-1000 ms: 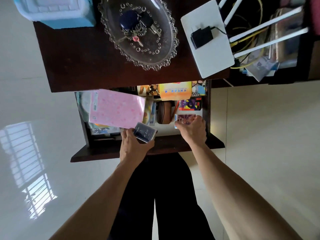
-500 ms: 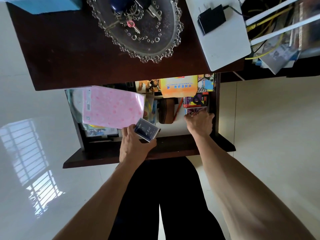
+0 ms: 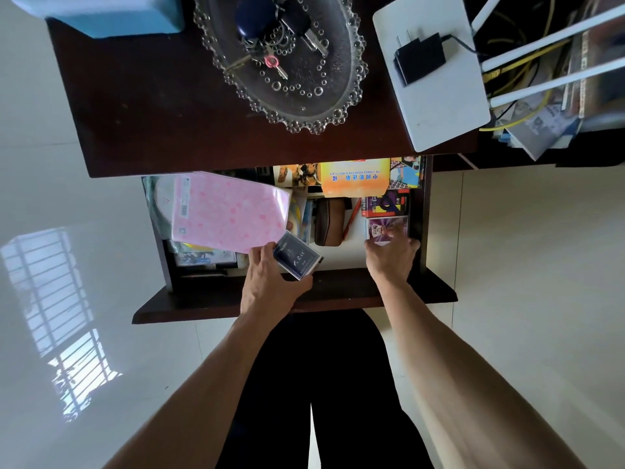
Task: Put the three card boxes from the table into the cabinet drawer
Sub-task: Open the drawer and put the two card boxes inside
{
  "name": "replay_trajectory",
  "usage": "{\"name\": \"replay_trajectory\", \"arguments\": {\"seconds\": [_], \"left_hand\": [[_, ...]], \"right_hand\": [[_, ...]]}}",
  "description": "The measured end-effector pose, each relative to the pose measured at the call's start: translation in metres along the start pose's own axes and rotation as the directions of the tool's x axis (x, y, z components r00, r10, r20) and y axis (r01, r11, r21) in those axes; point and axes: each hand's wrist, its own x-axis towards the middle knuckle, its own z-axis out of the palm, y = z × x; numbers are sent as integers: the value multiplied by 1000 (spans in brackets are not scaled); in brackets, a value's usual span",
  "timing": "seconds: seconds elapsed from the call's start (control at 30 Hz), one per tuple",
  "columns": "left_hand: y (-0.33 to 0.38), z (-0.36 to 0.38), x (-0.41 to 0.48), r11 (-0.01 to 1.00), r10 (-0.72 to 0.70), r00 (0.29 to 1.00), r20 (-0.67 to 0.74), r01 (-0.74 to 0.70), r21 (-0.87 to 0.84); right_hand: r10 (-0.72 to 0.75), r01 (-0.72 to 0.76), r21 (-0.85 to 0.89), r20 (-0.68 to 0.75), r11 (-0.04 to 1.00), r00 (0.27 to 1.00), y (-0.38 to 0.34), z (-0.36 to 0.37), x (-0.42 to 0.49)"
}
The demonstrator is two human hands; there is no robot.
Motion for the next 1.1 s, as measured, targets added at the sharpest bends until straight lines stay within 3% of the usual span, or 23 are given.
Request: {"name": "replay_trajectory", "arguments": {"seconds": [0.07, 0.13, 0.2, 0.27, 0.37, 0.47, 0.63, 0.73, 0.83, 0.93, 1.0, 1.1], "left_hand": [[3, -5, -4, 999, 41, 999, 27, -42, 31], [6, -13, -9, 991, 108, 991, 78, -113, 73], [10, -21, -14, 968, 182, 970, 162, -206, 146], [15, -27, -18, 929, 263, 937, 230, -310, 202], [22, -34, -24, 879, 343, 894, 288, -414, 238], [28, -39, -27, 875, 336, 887, 318, -418, 243], [33, -47, -25, 873, 384, 864, 326, -455, 178], [31, -45, -22, 843, 435, 840, 323, -507, 183], [26, -44, -22, 870, 425, 865, 267, -472, 144], [10, -42, -23, 960, 275, 957, 93, -278, 25], [-5, -38, -20, 988, 153, 987, 52, -154, 5], [-32, -29, -19, 997, 59, 994, 96, -63, 39]], "right_hand": [[-100, 94, 93, 70, 991, 993, 0, -14, -11], [-260, 231, 144, 235, 962, 937, -4, -32, -29], [-437, 424, 127, 416, 897, 798, -11, -50, -50], [-574, 646, 45, 510, 762, 641, -19, -58, -67], [-601, 847, -152, 641, 510, 477, -32, -61, -81], [-590, 896, -206, 691, 394, 419, -35, -60, -87], [-677, 892, -238, 585, 383, 447, -36, -52, -93], [-684, 865, -203, 540, 459, 490, -36, -45, -94], [-612, 747, -160, 477, 645, 630, -29, -41, -89], [-418, 499, -145, 378, 855, 826, -18, -39, -79], [-317, 373, -164, 288, 913, 904, -9, -35, -69], [-206, 261, -282, 211, 923, 956, 3, -28, -50]]}}
